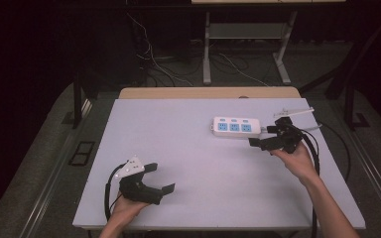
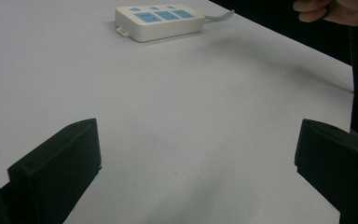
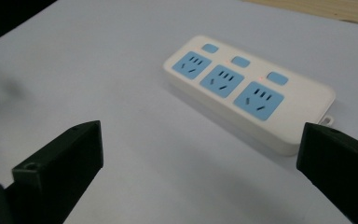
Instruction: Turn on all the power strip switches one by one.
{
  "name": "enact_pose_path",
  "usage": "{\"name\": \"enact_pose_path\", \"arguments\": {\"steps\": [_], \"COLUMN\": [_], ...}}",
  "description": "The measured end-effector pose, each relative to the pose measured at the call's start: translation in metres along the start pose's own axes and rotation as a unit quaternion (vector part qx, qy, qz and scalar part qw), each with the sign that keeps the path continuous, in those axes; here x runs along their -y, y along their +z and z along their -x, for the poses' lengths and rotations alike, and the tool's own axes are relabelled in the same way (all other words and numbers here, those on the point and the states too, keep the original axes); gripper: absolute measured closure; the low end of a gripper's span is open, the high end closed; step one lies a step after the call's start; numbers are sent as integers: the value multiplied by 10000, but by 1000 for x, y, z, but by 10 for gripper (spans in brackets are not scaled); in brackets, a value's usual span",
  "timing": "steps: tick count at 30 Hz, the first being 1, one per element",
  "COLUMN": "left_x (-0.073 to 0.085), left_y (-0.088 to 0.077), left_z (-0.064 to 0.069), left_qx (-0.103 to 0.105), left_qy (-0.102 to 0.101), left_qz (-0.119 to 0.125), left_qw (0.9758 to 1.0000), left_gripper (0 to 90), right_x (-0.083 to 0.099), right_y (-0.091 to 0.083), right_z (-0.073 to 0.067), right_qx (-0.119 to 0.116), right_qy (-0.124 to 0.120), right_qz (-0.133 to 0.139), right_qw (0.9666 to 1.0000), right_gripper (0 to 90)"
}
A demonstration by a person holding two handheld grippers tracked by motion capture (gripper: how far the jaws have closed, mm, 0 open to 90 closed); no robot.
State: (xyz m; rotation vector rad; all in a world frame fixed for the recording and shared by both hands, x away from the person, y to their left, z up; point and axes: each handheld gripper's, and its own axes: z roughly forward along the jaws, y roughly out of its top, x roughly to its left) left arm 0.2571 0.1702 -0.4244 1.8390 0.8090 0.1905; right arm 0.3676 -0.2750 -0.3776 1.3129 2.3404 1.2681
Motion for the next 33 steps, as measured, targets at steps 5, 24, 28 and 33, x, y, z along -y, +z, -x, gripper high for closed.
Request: {"name": "enact_pose_path", "arguments": {"steps": [5,24,28,33], "left_x": [0,0,0,0], "left_y": [0,-2,-1,0], "left_z": [0,-1,-1,-1], "left_qx": [-2,-33,-26,-31], "left_qy": [-9,-5,10,17], "left_qz": [1,12,-9,-33], "left_qw": [10000,10000,10000,10000], "left_gripper": [0,0,0,0], "right_x": [18,79,95,107], "right_y": [-14,-46,-47,-47], "right_z": [-7,-36,-39,-40], "right_qx": [-126,-359,-321,-311], "right_qy": [-18,-112,-60,-13], "right_qz": [45,309,361,426], "right_qw": [9999,9988,9988,9986], "right_gripper": [3,3,4,4]}}
